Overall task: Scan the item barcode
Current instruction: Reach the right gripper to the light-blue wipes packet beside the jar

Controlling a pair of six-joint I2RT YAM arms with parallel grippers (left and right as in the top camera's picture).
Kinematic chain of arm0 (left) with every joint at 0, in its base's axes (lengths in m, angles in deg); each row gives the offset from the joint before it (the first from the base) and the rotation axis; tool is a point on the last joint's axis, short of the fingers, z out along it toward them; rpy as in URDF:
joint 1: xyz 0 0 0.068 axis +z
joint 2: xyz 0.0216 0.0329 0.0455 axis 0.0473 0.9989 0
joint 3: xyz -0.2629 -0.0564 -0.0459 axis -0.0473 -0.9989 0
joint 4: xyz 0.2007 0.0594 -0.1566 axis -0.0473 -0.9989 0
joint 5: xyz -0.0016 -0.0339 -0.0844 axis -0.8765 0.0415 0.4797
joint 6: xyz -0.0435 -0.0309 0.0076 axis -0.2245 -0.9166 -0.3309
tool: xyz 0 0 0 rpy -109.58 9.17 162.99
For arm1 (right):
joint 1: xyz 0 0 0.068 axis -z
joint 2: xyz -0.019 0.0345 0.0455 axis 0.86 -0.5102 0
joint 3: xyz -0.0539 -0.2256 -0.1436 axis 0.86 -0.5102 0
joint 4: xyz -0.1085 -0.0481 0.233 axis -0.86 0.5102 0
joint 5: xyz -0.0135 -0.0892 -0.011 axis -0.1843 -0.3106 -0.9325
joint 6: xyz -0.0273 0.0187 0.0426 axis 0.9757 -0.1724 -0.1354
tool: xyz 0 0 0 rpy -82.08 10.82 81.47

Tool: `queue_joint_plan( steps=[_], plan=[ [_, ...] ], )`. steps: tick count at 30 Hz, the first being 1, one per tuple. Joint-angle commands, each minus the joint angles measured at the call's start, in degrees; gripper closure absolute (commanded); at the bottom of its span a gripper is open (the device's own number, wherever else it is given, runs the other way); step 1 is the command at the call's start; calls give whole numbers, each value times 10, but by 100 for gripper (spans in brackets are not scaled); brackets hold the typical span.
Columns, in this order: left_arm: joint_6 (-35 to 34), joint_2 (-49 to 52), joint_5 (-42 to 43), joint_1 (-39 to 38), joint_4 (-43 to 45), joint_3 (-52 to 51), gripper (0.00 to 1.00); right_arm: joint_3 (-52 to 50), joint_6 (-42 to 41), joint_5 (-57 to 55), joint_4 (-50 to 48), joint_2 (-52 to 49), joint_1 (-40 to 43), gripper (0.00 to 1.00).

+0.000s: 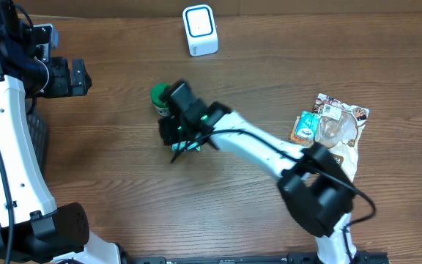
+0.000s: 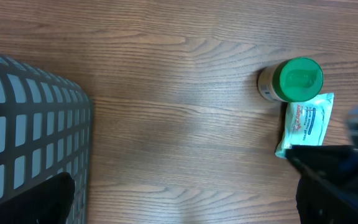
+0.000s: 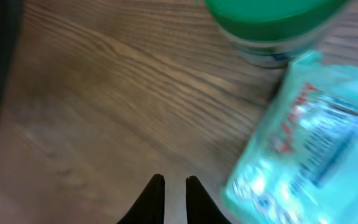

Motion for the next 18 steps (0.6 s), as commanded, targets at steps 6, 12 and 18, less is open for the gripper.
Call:
queue_joint_plan(
  steps=[6, 12, 18],
  plan=[
    [11, 0, -1, 3, 1, 2, 1, -3, -32, -68, 9, -54, 1, 70],
    [11, 0, -1, 3, 1, 2, 1, -2, -32, -56, 104, -53, 23, 79],
    [11, 0, -1, 3, 1, 2, 0, -1, -31, -62, 208, -51, 78, 82]
  ],
)
